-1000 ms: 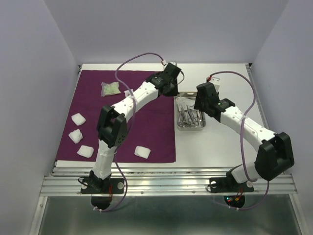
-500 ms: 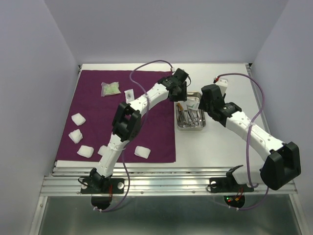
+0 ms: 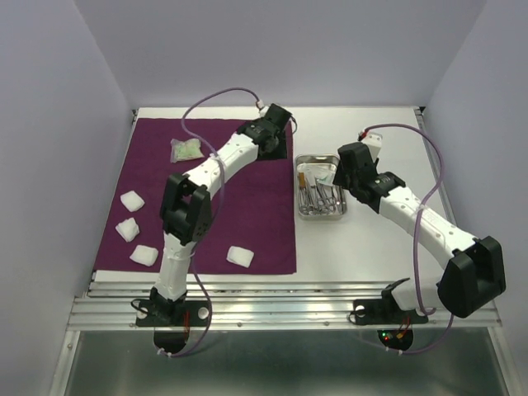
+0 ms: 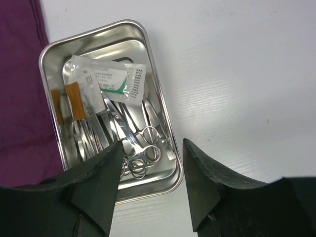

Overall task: Prepare the surgical pack
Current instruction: Place the medical item in the container, then pick up the medical item from the surgical kit.

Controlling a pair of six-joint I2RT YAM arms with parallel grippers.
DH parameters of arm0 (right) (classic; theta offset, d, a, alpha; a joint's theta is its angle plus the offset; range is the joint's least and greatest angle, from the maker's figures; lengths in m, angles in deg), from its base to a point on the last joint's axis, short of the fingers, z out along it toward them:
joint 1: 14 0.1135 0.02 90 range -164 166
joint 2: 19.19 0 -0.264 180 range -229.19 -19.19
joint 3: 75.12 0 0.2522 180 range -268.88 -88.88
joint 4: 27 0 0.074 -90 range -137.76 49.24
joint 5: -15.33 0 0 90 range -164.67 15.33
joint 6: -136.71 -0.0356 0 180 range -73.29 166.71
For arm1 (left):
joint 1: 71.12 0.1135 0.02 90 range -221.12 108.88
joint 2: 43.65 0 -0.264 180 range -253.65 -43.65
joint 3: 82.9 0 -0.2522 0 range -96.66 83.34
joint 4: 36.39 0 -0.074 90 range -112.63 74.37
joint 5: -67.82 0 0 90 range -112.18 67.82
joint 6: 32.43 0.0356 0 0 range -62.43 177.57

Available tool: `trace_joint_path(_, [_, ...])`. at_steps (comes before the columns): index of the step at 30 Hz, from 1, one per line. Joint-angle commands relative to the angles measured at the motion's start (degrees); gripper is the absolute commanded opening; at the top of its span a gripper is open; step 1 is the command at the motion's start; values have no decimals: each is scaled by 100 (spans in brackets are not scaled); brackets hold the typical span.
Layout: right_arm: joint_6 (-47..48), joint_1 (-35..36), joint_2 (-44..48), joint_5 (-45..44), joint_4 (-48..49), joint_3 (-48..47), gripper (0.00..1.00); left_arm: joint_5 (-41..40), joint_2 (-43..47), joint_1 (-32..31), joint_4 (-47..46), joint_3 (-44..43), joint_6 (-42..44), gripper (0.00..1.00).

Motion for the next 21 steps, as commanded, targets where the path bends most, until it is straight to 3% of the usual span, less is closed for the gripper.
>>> trace_joint_path(1, [-52,-33,-37,72,181,-112,57,-543,577,553,-11,508,161,58])
trace_joint_path(7, [-52,-33,-2,195,216,-112,58,-552,630,1397,-89,1123,222,76])
trace_joint_path(12, [-43,-33,-55,283,224,-121,57,-578,385,1793,-178,1143,346,77])
trace_joint_path(21, [-26,-33,-177,397,260,-209,58,-789,-344,1987,-20,378,478,77])
